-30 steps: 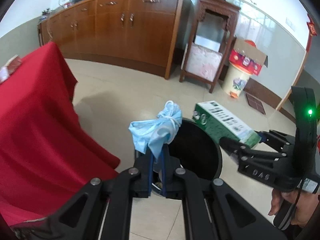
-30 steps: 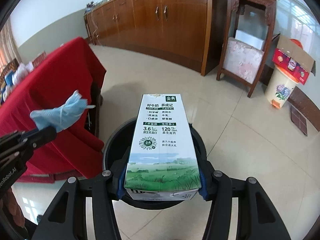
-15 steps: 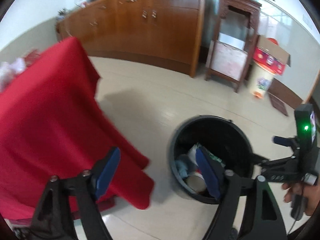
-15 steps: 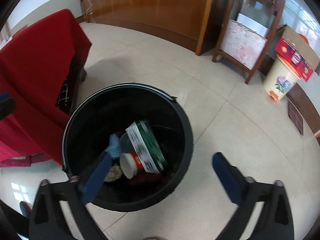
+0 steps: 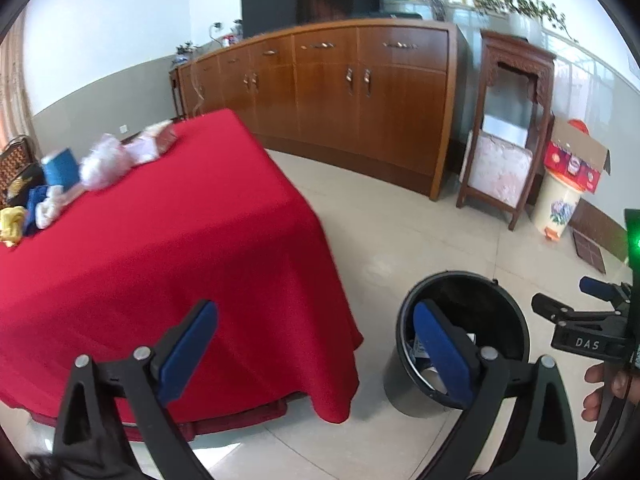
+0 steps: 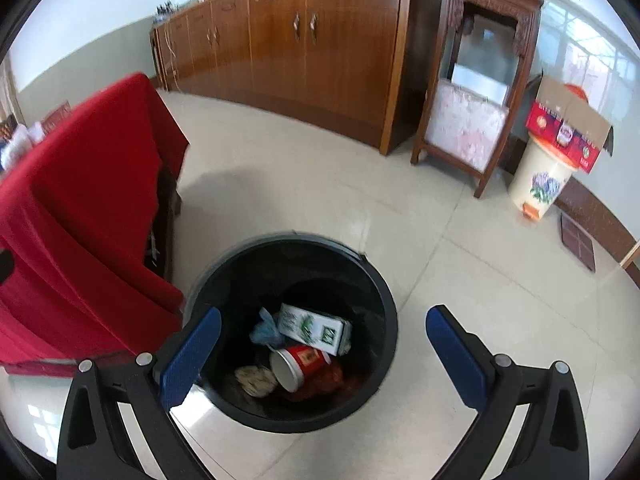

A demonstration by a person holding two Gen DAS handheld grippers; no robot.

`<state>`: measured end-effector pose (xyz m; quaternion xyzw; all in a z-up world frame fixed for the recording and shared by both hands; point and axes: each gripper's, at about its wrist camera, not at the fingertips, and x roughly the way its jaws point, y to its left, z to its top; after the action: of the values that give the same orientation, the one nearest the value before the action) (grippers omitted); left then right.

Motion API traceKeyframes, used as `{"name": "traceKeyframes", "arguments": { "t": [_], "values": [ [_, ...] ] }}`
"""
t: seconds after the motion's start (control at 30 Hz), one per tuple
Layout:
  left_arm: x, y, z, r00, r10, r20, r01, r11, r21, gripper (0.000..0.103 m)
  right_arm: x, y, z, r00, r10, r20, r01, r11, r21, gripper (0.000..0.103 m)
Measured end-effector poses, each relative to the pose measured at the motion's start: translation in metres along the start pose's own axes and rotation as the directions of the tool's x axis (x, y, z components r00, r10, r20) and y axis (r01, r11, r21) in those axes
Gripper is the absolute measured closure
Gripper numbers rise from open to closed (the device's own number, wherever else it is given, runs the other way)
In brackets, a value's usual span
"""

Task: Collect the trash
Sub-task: 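Move both tools back toward the table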

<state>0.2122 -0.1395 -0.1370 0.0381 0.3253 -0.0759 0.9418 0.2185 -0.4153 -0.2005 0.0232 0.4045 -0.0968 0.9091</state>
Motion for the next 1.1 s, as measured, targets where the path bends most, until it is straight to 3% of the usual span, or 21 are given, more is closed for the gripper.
{"name": "traceKeyframes", "arguments": {
  "t": [0.27, 0.47, 0.63, 0.8, 1.1],
  "values": [
    [-0.037, 0.047, 0.005, 0.995, 0.083, 0.052, -0.080, 0.995, -0.057, 0.000, -0.045, 0.057, 0.023, 0.985, 0.113, 0.129, -0.113, 0.994, -0.011, 0.000],
    [-0.065, 0.096, 0.001, 0.990, 0.107, 0.088, -0.093, 0.985, -0.145, 0.000, -0.062, 0.127, 0.038, 0.974, 0.209, 0.087, -0.198, 0.973, -0.118, 0.000],
    [-0.083, 0.140, -0.009, 0.984, 0.158, 0.085, -0.137, 0.968, -0.209, 0.000, -0.079, 0.185, 0.046, 0.949, 0.298, 0.106, -0.275, 0.942, -0.193, 0.000],
    [-0.094, 0.182, -0.018, 0.961, 0.263, 0.082, -0.238, 0.942, -0.236, 0.000, -0.094, 0.242, 0.055, 0.925, 0.358, 0.124, -0.314, 0.908, -0.279, 0.000],
    [-0.103, 0.259, -0.005, 0.932, 0.343, 0.116, -0.302, 0.912, -0.277, 0.000, -0.107, 0.325, 0.082, 0.895, 0.424, 0.136, -0.350, 0.859, -0.372, 0.000]
  ]
}}
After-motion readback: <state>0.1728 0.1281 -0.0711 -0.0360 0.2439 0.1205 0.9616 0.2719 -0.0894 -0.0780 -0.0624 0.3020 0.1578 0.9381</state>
